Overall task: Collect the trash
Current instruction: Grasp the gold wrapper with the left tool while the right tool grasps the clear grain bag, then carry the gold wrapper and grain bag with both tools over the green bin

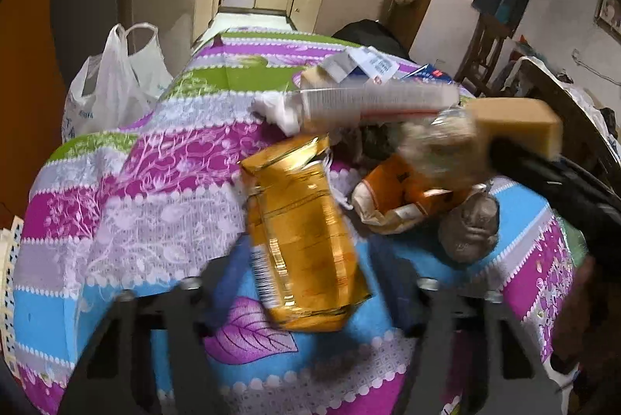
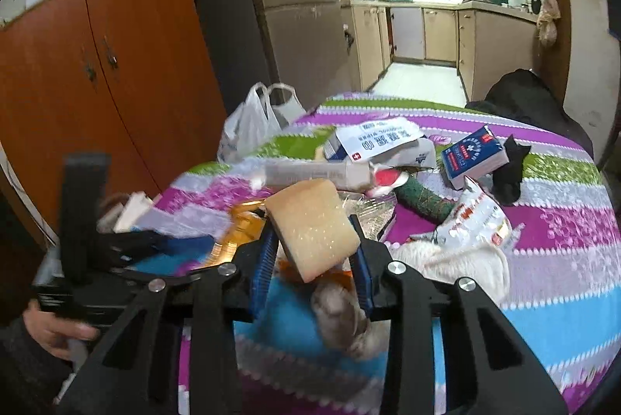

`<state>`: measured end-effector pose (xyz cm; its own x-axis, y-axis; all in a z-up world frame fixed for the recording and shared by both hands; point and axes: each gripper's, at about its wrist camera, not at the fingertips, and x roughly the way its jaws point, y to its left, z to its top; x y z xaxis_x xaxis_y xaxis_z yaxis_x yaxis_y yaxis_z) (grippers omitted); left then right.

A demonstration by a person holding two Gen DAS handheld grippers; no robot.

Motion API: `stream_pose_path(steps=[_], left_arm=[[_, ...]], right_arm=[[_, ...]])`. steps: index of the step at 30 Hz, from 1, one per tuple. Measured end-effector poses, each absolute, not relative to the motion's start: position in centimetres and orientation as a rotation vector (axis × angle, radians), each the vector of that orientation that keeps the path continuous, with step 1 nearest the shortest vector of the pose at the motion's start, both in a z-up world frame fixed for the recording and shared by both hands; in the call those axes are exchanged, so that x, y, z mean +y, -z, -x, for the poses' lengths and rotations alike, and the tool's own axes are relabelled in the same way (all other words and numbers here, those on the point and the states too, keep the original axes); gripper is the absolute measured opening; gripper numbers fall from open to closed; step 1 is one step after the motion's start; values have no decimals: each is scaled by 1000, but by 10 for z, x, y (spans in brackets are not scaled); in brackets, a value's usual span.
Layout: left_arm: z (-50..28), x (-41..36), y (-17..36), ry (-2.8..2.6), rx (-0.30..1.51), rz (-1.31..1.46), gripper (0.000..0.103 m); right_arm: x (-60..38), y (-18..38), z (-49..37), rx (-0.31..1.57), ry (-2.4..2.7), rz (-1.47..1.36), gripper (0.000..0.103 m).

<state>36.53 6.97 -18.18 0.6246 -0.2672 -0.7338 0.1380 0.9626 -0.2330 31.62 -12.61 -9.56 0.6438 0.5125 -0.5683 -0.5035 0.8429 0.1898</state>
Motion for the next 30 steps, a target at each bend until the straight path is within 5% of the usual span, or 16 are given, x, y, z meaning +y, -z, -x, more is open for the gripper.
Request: stream_pose_path(steps=[18,26,30], left_arm=[[-298,84,126,186,682,199,53],[-280,74,102,237,638,205,53],[-277,68,95,258,629,206,54]], right_arm=[[-170,73,-265,576,-556,-163,29],[-209,72,-271,590,-660,-451,29],[-205,76,-271,610,-519,-321,31]])
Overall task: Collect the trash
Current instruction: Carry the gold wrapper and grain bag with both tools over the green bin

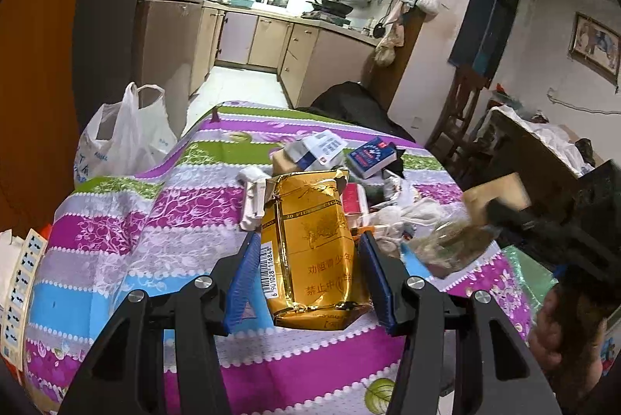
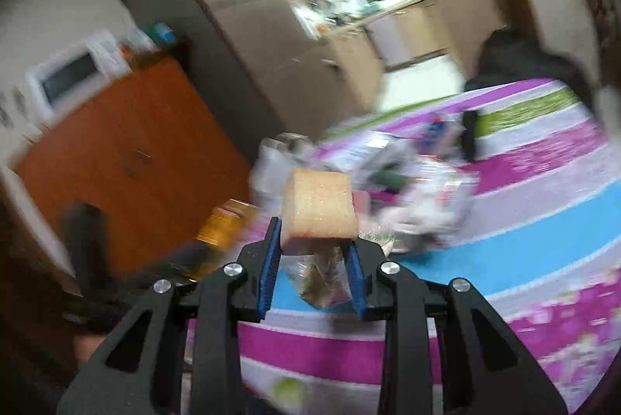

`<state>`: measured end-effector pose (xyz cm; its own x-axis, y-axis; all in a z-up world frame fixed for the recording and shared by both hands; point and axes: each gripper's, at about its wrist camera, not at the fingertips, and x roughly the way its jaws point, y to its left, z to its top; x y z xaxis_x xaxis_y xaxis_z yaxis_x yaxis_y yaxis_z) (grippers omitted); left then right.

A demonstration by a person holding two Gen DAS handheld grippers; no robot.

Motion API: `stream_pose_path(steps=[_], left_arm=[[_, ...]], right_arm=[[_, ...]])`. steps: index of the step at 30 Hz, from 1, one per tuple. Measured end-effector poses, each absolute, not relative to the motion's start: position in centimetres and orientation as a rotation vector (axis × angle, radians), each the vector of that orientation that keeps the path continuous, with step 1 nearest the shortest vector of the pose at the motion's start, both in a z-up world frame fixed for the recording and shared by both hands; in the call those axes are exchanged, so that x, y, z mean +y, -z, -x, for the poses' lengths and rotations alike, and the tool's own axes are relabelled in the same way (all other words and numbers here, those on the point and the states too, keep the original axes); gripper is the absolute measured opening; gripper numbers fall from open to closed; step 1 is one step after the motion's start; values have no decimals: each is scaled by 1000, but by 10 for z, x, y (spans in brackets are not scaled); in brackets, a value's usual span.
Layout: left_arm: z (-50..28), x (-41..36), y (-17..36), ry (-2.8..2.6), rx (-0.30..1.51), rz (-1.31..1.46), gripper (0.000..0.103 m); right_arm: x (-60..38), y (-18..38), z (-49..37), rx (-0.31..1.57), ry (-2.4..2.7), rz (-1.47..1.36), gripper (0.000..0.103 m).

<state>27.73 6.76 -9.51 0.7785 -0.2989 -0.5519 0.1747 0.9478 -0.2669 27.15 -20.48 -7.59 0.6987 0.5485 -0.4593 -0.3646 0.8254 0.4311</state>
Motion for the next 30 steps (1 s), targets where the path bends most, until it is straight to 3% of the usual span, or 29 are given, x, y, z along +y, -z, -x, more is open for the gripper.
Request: stream_pose_path(steps=[1,2,4,12,14,16,21,23,25,26,30], left_arm=[[-277,66,94,261,628,205,53],[-275,65,94,267,628,206,53],[-274,62,93,276,628,200,54],[-275,53,107,314,657,199,54],[-273,45,112,341,671,187,54],[-273,37,117,359,686,176,54],[-271,20,122,388,699,171,54],[-270,15,123,397,701,165,54],[-271,10,123,402,700,159,54],[-271,8,122,407,700,158,54],[-268,-14,114,443,681,120,54]], right_arm=[[-207,82,-273,616,-479,-304,34],[-212,87,-274,631,-444,-306,48],[-223,92,-273,628,-383,-321,56],[-251,116,-256,643,-255,-219,57],[-252,127,-251,671,-291,-217,78],[-244,142,-248,708,-310,-171,86],[-234,165,-257,763,-261,-84,86],[-234,171,-262,773,-250,-65,67],[-236,171,-262,771,-261,-79,62],[-237,168,-260,760,-270,-83,51],[-245,143,-247,696,-243,-89,44]])
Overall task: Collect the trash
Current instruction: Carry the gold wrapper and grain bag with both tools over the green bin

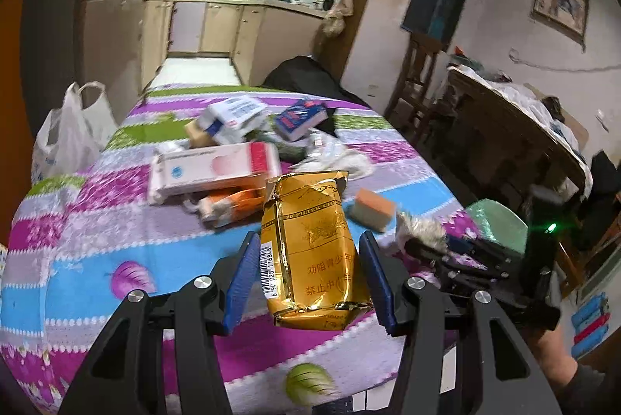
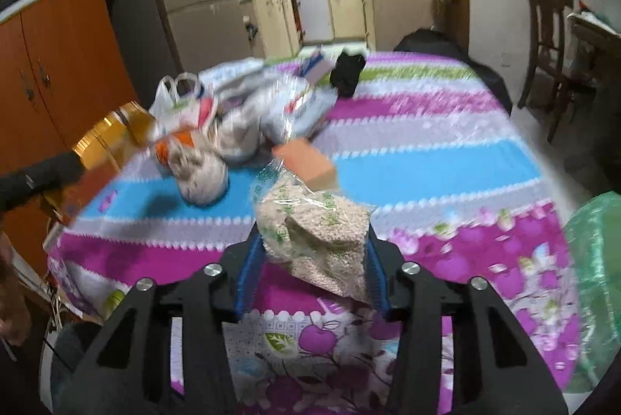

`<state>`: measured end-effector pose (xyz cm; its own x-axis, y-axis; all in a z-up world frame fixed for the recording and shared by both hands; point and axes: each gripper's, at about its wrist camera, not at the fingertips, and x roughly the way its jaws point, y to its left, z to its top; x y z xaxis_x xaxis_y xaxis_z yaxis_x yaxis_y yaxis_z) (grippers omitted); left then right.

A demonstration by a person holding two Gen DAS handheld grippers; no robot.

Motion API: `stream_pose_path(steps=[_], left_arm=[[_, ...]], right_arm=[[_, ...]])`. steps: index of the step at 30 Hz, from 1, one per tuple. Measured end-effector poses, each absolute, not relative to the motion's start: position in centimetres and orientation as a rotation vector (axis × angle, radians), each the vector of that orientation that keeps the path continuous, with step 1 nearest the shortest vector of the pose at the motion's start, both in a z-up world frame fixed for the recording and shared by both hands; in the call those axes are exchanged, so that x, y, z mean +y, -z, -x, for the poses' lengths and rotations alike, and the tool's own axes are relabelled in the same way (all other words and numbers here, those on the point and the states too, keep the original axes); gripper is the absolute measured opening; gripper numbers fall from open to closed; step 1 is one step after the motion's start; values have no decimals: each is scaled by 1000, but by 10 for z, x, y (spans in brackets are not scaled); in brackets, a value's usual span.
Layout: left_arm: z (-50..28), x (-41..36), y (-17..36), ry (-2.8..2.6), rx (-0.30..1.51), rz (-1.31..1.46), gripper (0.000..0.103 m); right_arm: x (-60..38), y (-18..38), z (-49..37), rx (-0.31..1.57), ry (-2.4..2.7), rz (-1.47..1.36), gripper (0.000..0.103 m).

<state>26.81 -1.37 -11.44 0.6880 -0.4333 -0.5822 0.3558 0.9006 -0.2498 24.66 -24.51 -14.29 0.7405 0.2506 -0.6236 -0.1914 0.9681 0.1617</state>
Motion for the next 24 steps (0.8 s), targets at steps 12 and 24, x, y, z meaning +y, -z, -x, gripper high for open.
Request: stream_pose_path(steps=[12,24], left_arm=[[-258,-168,58,683,576,36,54],[-254,-409,34,924,634,-156,54]], right_arm=[[-375,20,-168,509,106,-92,44],[-553,32,-165,773,352,-246,44]])
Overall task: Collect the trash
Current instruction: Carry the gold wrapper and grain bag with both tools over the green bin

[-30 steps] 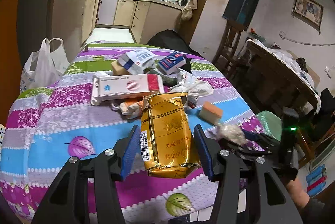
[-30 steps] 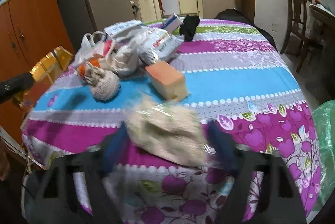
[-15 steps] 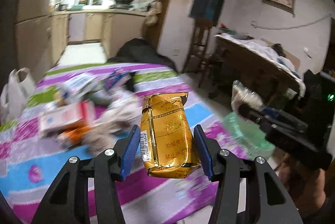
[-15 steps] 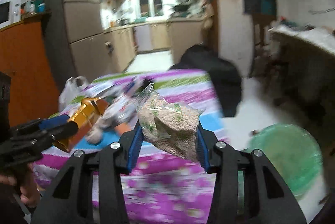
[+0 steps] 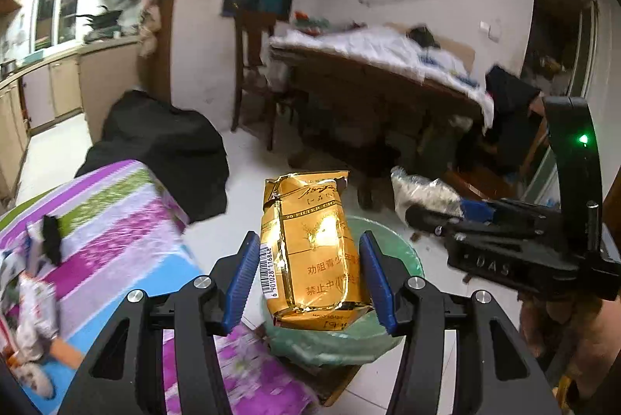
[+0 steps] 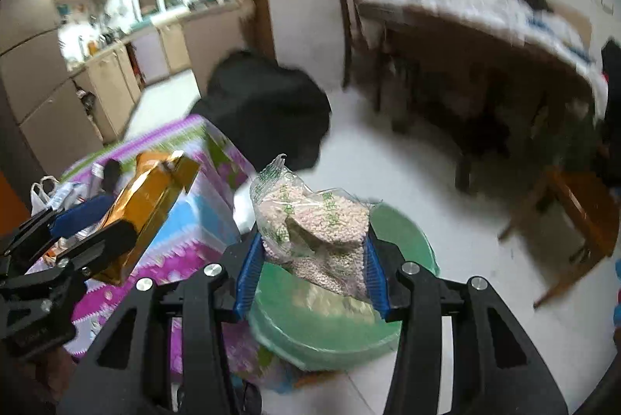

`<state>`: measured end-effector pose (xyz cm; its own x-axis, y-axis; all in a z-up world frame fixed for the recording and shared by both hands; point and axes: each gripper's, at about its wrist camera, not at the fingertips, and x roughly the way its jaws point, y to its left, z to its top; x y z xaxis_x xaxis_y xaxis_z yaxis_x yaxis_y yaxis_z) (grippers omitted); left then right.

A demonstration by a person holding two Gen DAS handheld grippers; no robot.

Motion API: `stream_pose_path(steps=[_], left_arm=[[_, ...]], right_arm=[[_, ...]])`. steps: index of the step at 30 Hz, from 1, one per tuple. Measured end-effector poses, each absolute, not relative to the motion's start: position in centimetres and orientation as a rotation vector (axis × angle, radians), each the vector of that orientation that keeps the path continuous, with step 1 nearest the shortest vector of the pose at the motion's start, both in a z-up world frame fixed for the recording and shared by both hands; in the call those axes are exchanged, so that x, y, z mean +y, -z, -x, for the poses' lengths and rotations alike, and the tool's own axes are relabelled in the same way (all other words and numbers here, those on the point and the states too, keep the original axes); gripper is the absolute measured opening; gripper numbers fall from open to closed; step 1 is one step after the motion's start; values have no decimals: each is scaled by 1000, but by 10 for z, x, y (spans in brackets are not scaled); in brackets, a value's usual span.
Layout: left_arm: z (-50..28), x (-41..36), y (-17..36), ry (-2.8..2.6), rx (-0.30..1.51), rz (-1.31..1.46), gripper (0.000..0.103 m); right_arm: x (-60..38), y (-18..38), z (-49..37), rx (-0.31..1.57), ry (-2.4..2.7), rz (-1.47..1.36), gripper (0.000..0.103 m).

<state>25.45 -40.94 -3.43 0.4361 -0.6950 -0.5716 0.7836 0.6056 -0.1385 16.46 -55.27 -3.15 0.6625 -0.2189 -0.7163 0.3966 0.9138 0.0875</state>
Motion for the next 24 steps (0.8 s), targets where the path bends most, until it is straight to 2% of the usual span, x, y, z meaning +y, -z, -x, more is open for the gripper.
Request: stream_pose_path(steps=[5,11,24], left_arm=[[-269,-476,73,928,759,-223,54],[-286,-502,114,923,873,-238,54],[-308,-505,120,908,916,-249,54]], right_arm=[[-586,55,-176,885,358,-309,45],[-602,76,-177,937,353,-337,45],[-618,90,-173,930,338,-356,45]])
